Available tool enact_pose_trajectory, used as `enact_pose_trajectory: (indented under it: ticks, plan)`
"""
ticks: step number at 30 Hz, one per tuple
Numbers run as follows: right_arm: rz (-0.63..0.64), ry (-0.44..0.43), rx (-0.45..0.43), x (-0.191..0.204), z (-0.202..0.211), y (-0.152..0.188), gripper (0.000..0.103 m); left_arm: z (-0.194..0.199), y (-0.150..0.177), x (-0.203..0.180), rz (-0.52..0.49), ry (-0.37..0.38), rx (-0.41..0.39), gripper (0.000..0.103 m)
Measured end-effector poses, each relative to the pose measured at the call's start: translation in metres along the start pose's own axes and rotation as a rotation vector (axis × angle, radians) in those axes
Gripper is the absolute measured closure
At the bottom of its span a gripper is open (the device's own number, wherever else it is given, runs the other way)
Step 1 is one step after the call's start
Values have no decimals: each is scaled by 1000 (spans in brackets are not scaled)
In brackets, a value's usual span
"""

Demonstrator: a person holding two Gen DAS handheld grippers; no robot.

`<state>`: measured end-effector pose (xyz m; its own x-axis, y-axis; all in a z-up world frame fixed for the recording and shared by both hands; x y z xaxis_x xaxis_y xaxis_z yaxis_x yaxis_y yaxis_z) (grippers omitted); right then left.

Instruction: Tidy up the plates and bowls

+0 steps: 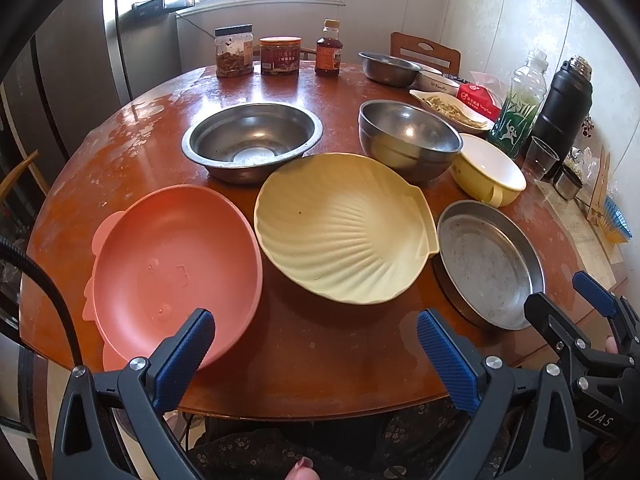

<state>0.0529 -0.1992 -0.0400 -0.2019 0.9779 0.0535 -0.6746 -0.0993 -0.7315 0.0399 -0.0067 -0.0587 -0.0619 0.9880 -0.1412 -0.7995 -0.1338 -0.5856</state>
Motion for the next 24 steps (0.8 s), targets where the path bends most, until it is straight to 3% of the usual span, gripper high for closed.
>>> enact_pose_trajectory:
  ticks: [24]
  plan:
    - [13, -13, 1, 1, 0, -1, 1, 0, 1, -1, -7, 7, -4, 1]
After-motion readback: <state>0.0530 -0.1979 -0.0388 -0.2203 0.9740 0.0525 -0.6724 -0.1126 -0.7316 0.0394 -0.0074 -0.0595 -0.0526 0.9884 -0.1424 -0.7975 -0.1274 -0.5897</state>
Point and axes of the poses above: each gripper's, at about its wrist camera, not at the fingertips, and z roughly against the way its jaws point, x to its left, y to its underside, the point moved 6 cm from there along -z, roughly the way its jaws point, and after that the axes turned 5 degrees about y, right-handed, at the moved point
